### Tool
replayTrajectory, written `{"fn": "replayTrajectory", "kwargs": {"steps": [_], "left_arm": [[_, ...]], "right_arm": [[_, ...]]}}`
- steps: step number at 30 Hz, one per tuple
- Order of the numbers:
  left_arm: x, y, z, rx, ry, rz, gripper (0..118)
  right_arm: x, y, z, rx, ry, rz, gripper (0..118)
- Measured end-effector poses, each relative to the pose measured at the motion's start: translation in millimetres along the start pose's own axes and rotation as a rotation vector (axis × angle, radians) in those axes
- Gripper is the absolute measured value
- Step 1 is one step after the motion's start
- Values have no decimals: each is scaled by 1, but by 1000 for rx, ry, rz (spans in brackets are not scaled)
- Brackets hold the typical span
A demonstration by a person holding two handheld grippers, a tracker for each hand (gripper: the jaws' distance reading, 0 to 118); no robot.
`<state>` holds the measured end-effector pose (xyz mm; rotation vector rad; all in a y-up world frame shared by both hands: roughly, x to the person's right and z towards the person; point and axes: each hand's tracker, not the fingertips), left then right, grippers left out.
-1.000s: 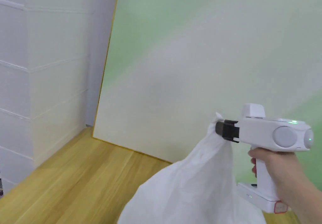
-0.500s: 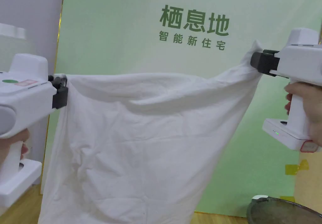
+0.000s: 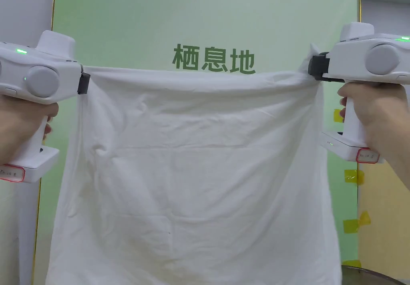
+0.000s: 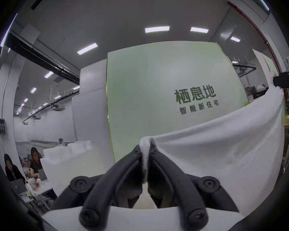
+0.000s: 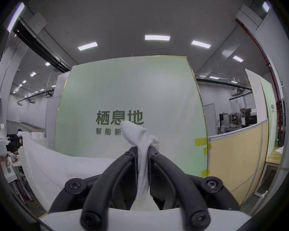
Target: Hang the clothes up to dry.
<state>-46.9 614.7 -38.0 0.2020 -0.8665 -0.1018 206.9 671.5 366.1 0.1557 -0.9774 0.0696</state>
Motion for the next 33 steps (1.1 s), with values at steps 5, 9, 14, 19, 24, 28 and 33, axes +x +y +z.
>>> {"fn": "replayTrajectory", "kwargs": {"steps": [5, 9, 14, 19, 24, 28, 33], "left_arm": [[2, -14, -27, -1, 6, -20, 4], [5, -30, -65, -24, 0, -19, 4], [15, -51, -118, -22, 29, -27, 4], [19, -71, -169, -8, 57, -2, 4], [17, -87, -207, -20, 58, 19, 4], [18, -103, -223, -25, 63, 8, 4], [20, -118, -233, -38, 62, 16, 4]], "right_arm": [[-1, -15, -25, -15, -4, 10, 11], [-4, -33, -62, -35, -9, 29, 11], [-3, -57, -114, -31, -1, 5, 11], [-11, -80, -167, -35, 9, 28, 11], [-18, -102, -205, -44, 20, 24, 11], [-20, -116, -224, -50, 23, 39, 11], [-22, -128, -236, -56, 24, 43, 11]]}}
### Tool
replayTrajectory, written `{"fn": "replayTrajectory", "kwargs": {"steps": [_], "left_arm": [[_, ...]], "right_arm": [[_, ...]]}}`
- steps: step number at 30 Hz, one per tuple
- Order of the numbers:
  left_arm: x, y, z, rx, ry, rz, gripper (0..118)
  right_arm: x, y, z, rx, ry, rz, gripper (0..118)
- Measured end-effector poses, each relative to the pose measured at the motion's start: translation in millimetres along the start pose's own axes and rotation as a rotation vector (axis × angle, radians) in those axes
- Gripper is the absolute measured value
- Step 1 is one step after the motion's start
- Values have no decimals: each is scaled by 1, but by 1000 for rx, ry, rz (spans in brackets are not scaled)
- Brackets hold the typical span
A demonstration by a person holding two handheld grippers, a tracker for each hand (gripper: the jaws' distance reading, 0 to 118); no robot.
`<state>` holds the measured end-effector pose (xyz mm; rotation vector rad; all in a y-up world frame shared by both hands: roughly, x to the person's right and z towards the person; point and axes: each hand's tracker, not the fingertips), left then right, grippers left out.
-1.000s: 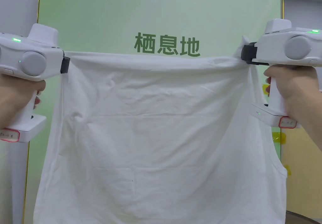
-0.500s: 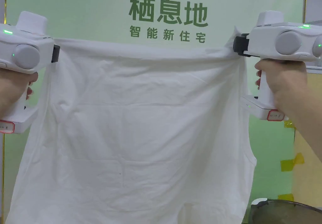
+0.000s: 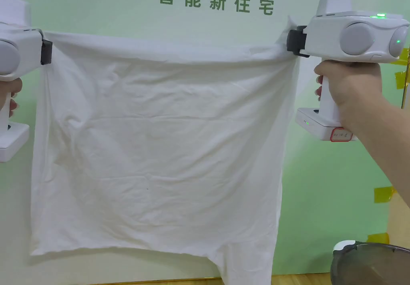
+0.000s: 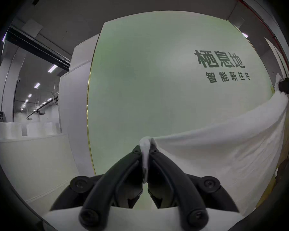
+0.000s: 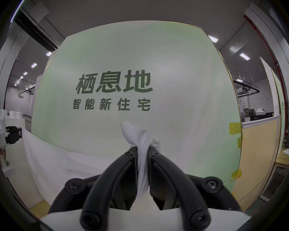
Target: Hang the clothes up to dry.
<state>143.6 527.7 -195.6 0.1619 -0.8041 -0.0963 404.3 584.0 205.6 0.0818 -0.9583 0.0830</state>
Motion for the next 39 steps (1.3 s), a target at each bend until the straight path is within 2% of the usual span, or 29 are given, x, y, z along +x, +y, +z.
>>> {"fn": "replayTrajectory", "kwargs": {"steps": [9, 17, 26, 31, 38, 39], "left_arm": [[-4, -29, 19, -65, -36, 3, 4], [-23, -45, 102, -110, -111, -6, 4], [-43, -110, 249, -198, -203, -45, 4], [-56, -183, 344, -303, -271, -9, 4], [-59, -291, 475, -467, -341, 27, 4], [-58, -303, 491, -504, -364, 32, 4]], "right_arm": [[-1, -26, 15, -39, 7, 10, 11], [1, -49, 93, -83, 21, -8, 11], [1, -110, 227, -157, 46, -41, 11], [8, -177, 300, -250, 86, -72, 11], [10, -278, 408, -421, 129, -41, 11], [11, -294, 425, -449, 134, -63, 11]]}}
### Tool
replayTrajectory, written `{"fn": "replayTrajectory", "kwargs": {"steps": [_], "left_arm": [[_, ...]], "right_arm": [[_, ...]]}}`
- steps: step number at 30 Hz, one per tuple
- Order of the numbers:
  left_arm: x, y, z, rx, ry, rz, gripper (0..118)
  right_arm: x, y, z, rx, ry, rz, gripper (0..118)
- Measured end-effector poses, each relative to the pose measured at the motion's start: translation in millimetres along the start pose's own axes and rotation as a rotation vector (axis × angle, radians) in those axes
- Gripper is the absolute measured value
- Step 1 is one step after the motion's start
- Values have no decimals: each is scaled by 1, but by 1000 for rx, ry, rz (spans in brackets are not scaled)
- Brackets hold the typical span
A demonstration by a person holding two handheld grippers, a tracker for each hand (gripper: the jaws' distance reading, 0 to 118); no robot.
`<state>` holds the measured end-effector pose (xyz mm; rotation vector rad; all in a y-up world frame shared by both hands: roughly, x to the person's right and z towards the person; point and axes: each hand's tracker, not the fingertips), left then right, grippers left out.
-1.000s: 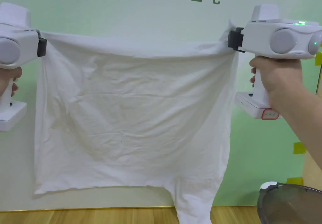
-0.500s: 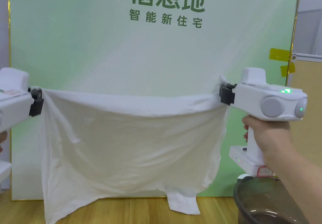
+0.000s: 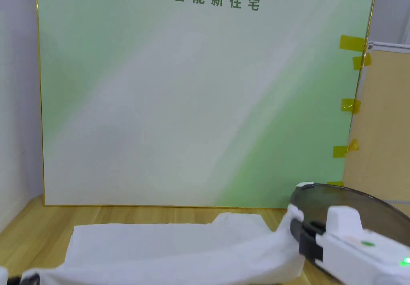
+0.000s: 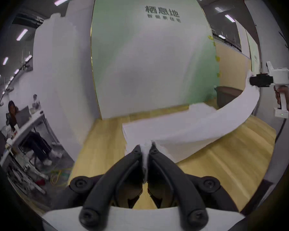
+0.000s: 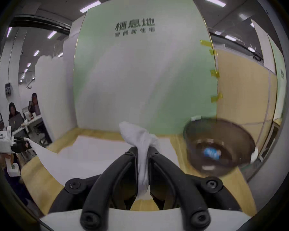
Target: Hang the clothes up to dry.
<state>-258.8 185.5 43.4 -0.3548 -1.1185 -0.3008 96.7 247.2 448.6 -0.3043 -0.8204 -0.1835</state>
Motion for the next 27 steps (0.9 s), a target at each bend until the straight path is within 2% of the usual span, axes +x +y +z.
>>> {"fn": "replayTrajectory", "kwargs": {"steps": [3, 4, 6, 9, 11, 12, 13, 14, 15, 16, 17, 20, 24, 27], "left_arm": [[10, -44, 22, -28, -10, 4, 4], [14, -56, 29, -62, -44, 43, 4], [20, -80, 43, -75, -64, 35, 5], [20, -107, 57, -109, -88, 21, 6], [18, -121, 63, -133, -104, 31, 14], [18, -127, 65, -147, -104, 28, 32], [18, -131, 67, -167, -104, 19, 60], [18, -134, 68, -187, -117, 9, 90], [18, -135, 69, -201, -128, 6, 113], [19, -137, 72, -202, -143, -10, 112], [19, -135, 79, -143, -172, -7, 112], [14, -110, 83, -130, -197, 12, 113], [10, -56, 70, 12, -203, 69, 113], [17, -8, 52, 137, -216, 79, 113]], "right_arm": [[3, -54, 25, -66, 5, -44, 11], [3, -72, 34, -79, 2, -26, 11], [3, -105, 52, -121, -16, -13, 11], [7, -145, 79, -191, -12, -64, 11], [5, -168, 97, -218, -7, -49, 11], [3, -177, 103, -250, 1, -29, 15], [0, -185, 108, -285, 3, 6, 30], [-2, -191, 112, -297, -17, 28, 56], [-2, -195, 116, -309, -22, 43, 89], [0, -197, 120, -307, -1, 37, 104], [1, -197, 125, -302, 2, 37, 107], [3, -180, 138, -249, -18, 44, 106], [12, -120, 135, -41, -21, 17, 107], [15, -65, 117, 131, 15, -19, 109]]}}
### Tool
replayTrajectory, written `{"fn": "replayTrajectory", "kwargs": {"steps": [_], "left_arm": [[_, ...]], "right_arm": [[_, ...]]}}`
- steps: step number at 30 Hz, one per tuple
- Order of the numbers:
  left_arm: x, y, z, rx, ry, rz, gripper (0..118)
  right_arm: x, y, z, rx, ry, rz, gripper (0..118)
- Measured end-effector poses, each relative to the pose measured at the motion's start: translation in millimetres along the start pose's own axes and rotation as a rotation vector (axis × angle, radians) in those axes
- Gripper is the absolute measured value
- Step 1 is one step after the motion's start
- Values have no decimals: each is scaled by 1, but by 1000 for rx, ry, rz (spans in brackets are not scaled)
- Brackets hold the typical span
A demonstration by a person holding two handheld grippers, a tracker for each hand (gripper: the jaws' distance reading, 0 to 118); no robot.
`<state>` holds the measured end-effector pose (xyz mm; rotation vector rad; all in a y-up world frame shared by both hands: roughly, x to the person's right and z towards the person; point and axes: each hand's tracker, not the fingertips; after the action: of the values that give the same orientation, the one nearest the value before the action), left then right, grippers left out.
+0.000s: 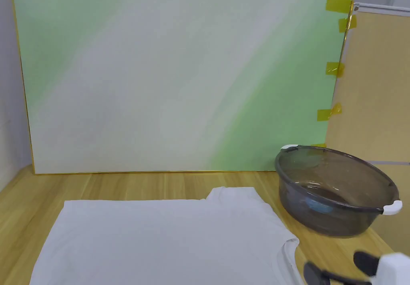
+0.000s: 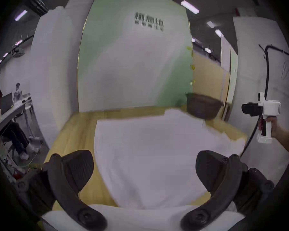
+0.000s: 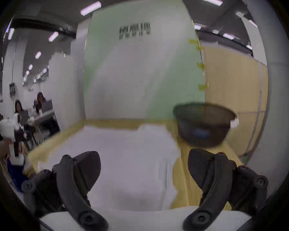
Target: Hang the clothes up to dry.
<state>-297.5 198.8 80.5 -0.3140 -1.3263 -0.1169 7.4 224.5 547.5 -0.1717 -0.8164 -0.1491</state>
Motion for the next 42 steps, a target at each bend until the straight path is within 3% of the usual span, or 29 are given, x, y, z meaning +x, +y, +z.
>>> {"fn": "replayTrajectory", "kwargs": {"steps": [3, 5, 7, 8, 9, 10, 11, 12, 13, 14, 18, 24, 27, 33, 35, 37, 38, 40, 42], "left_arm": [[4, 35, -31, 78, 14, -31, 113], [23, 70, -46, 136, 21, -41, 112], [36, 94, -65, 194, 32, -28, 94], [41, 101, -74, 216, 47, -18, 75], [47, 104, -86, 238, 88, 3, 38], [53, 109, -97, 251, 128, 18, 15], [59, 111, -107, 262, 172, 27, 5], [63, 112, -117, 264, 226, 43, 2], [67, 110, -125, 254, 246, 49, 2], [68, 110, -131, 232, 260, 78, 2], [66, 99, -146, 180, 289, 148, 2], [76, 87, -144, 145, 287, 105, 2], [85, 81, -142, 96, 189, 62, 2], [115, 59, -136, -131, -195, -335, 6], [122, 48, -132, -255, -376, -448, 26], [132, 33, -135, -487, -537, -556, 93], [138, 21, -135, -575, -572, -626, 114], [139, -2, -131, -598, -667, -832, 106], [154, -25, -128, -691, -625, -893, 107]], "right_arm": [[-10, 45, -31, 111, 9, 11, 114], [-21, 67, -54, 89, -9, 49, 114], [-35, 78, -78, 119, -43, 111, 110], [-42, 82, -88, 144, -47, 133, 106], [-49, 85, -99, 131, -52, 136, 95], [-56, 85, -111, 127, -44, 134, 78], [-62, 85, -119, 130, -37, 126, 50], [-68, 85, -128, 127, -41, 110, 3], [-74, 83, -134, 127, -72, 107, 0], [-78, 81, -137, 136, -116, 99, 0], [-84, 74, -156, 107, -80, 68, 0], [-89, 66, -161, 79, -62, 70, 0], [-90, 57, -159, 69, -50, 71, 0], [-84, 37, -150, 32, -28, 87, 0], [-79, 30, -146, 16, -24, 95, 0], [-74, 24, -143, 3, -32, 100, 0], [-71, 22, -141, -5, -34, 102, 0], [-65, 16, -138, -16, -47, 101, 0], [-60, 10, -135, -34, -59, 94, 0]]}}
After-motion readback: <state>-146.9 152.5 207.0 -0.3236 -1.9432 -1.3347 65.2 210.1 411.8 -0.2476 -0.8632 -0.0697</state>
